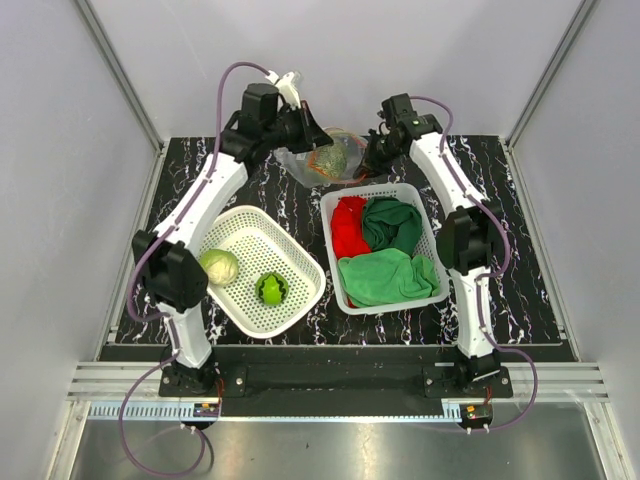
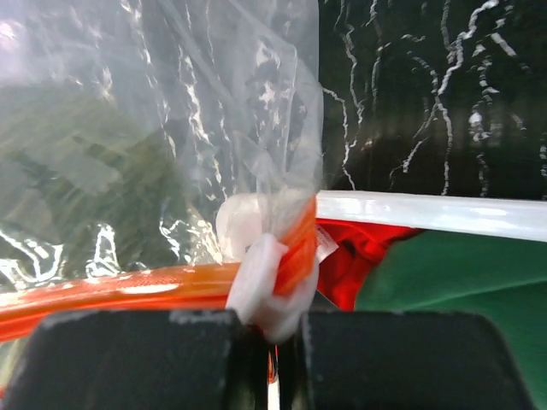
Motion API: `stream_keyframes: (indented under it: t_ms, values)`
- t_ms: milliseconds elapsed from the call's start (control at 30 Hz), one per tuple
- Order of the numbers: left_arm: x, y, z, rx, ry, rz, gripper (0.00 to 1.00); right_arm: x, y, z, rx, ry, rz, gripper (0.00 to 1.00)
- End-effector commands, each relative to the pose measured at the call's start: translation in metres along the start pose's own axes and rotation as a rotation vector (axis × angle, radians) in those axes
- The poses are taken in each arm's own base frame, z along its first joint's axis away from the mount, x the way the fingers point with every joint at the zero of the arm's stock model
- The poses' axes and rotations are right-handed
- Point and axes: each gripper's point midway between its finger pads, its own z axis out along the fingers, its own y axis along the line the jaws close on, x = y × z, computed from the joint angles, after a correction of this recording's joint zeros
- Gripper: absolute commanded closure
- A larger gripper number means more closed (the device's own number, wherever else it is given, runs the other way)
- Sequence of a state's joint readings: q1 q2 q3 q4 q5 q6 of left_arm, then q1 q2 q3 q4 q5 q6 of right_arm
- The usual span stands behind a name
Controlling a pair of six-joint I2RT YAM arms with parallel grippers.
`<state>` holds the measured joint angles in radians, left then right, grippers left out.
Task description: Open the zip-top bag and remove the fake food
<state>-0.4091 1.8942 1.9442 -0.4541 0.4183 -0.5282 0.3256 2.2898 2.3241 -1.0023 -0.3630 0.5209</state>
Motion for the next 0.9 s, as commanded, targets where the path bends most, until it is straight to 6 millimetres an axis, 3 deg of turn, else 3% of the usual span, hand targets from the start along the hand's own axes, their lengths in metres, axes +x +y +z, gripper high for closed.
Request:
stream_keyframes:
  t_ms: [0,67,100,133,233,267,400,533,600,633,667,733,800,867]
  values:
    - [-0.016,-0.064,-0.041,0.251,-0.069,0.024,1.0,-0.031,0.013,-0.038,-0.02,-0.12,-0.005,1.0]
    - [-0.019,-0.085,-0.054,0.362,-0.092,-0.076,1.0,-0.032,0.024,-0.042,-0.064,-0.115,-0.033,1.0]
    - [-0.031,-0.101,-0.063,0.468,-0.155,-0.056,1.0,-0.027,0.033,-0.041,-0.082,-0.108,-0.052,1.0]
    - [-0.023,-0.095,-0.06,0.493,-0.15,-0.102,1.0,-0.027,0.038,-0.043,-0.095,-0.113,-0.066,1.0]
    - [-0.032,-0.12,-0.071,0.645,-0.178,-0.161,1.0,-0.023,0.058,-0.044,-0.163,-0.113,-0.093,1.0]
    - [-0.039,-0.131,-0.079,0.705,-0.188,-0.195,1.0,-0.02,0.057,-0.039,-0.167,-0.099,-0.065,1.0]
    - [-0.04,-0.141,-0.088,0.777,-0.174,-0.276,1.0,-0.027,0.048,-0.029,-0.138,-0.13,-0.049,1.0]
    - [-0.03,-0.151,-0.103,0.759,-0.131,-0.246,1.0,-0.042,0.038,-0.021,-0.115,-0.16,-0.022,1.0]
    - [-0.021,-0.145,-0.104,0.688,-0.113,-0.202,1.0,-0.05,0.032,-0.017,-0.1,-0.177,-0.002,1.0]
    - [-0.021,-0.149,-0.118,0.661,-0.13,-0.161,1.0,-0.055,0.032,-0.019,-0.095,-0.196,0.0,1.0]
    - [-0.006,-0.133,-0.113,0.557,-0.096,-0.105,1.0,-0.06,0.027,-0.019,-0.08,-0.212,0.011,1.0]
    - [-0.003,-0.122,-0.128,0.429,-0.145,0.041,1.0,-0.071,0.015,-0.023,-0.033,-0.257,0.035,1.0]
    - [0.021,-0.086,-0.127,0.251,-0.098,0.024,1.0,-0.084,0.004,-0.028,-0.022,-0.289,0.058,1.0]
    - [0.038,-0.062,-0.14,0.128,-0.093,0.057,1.0,-0.096,-0.006,-0.028,-0.037,-0.303,0.076,1.0]
